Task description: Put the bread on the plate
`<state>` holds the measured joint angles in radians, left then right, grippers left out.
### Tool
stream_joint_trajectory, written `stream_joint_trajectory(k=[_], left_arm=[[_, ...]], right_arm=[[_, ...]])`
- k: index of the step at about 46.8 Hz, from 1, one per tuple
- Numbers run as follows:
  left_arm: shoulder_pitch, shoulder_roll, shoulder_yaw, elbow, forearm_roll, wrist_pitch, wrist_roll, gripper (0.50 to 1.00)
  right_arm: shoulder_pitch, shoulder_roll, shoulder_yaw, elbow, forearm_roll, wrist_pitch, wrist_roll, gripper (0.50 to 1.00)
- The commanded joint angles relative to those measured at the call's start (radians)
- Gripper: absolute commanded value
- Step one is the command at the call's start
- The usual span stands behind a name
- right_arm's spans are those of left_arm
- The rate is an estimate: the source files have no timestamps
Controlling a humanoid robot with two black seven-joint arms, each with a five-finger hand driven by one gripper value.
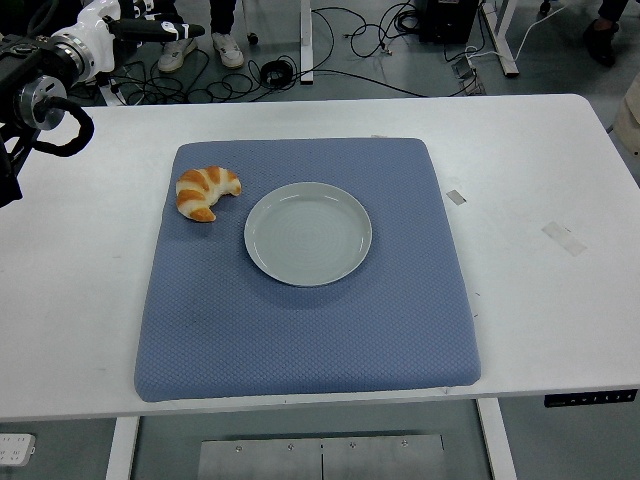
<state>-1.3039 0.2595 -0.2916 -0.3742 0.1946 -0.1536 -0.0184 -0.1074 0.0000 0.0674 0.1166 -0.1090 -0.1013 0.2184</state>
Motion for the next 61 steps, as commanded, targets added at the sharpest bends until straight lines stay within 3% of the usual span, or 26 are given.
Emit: stream_joint_trajectory(k=[1,17,30,43,52,61], left_arm=[[0.000,0.000,0.000,0.000,0.003,0.000,0.000,0.963],[-0.018,-0.002,0.023,0.000,0.009,0.032,0.015,0.961],[-0.130,-0.017,0.293,-0.002,0.011,0.022,0.040,0.951],[-0.173,-0.052,0.508,-0.002,0.012,0.005,0.064,0.951],[-0.198,-0.069,0.597,-0.003,0.020,-0.035,0.089,0.951],[-0.204,-0.072,0.649,-0.003,0.068,-0.133,0.121,0.948]], right_arm=[[0.000,0.000,0.000,0.000,0.000,0.000,0.001,1.000],[0.000,0.000,0.000,0.000,0.000,0.000,-0.001,1.000],[0.000,0.000,0.000,0.002,0.000,0.000,-0.001,1.000],[0.003,0.000,0.000,0.002,0.000,0.000,-0.001,1.000],[0.005,0.000,0.000,0.002,0.000,0.000,0.001,1.000],[0.006,0.000,0.000,0.002,0.000,0.000,0.001,1.000]])
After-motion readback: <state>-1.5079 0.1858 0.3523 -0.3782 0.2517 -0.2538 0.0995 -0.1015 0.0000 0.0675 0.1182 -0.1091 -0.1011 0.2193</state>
